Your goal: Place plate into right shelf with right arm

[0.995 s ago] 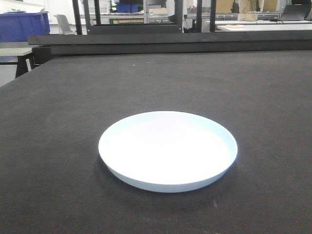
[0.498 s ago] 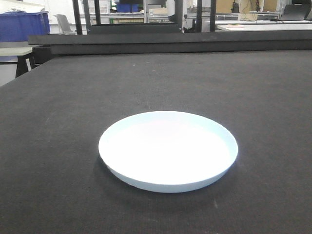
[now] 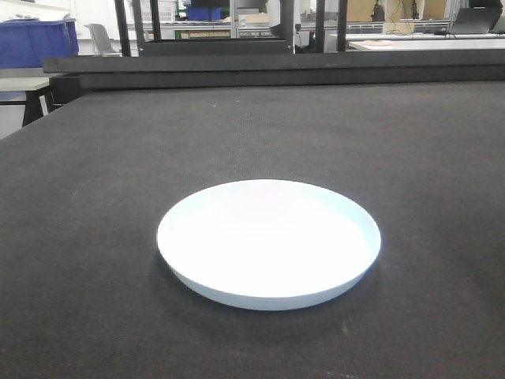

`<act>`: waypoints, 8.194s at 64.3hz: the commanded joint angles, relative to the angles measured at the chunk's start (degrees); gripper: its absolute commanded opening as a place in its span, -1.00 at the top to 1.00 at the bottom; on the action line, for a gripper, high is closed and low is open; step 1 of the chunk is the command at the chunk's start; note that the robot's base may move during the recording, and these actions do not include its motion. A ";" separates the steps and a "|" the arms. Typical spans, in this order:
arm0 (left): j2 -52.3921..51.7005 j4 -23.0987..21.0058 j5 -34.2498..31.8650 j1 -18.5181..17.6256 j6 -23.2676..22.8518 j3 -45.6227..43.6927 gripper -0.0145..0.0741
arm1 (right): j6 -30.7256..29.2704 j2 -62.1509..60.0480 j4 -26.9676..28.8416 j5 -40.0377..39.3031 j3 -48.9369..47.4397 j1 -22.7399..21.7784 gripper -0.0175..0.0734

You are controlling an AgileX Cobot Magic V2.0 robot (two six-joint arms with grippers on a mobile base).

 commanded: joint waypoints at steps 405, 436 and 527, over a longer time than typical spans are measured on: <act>-0.36 0.01 -5.04 -0.10 -0.34 0.54 0.78 | 6.21 -22.50 -11.03 -27.39 8.63 13.95 0.46; -0.36 0.01 -5.04 -0.10 -0.34 0.54 0.78 | 6.21 -22.50 -10.98 -27.39 8.63 13.95 0.46; -0.36 0.01 -5.04 -0.10 -0.34 0.54 0.78 | 6.21 -22.50 -10.98 -27.39 8.63 13.95 0.46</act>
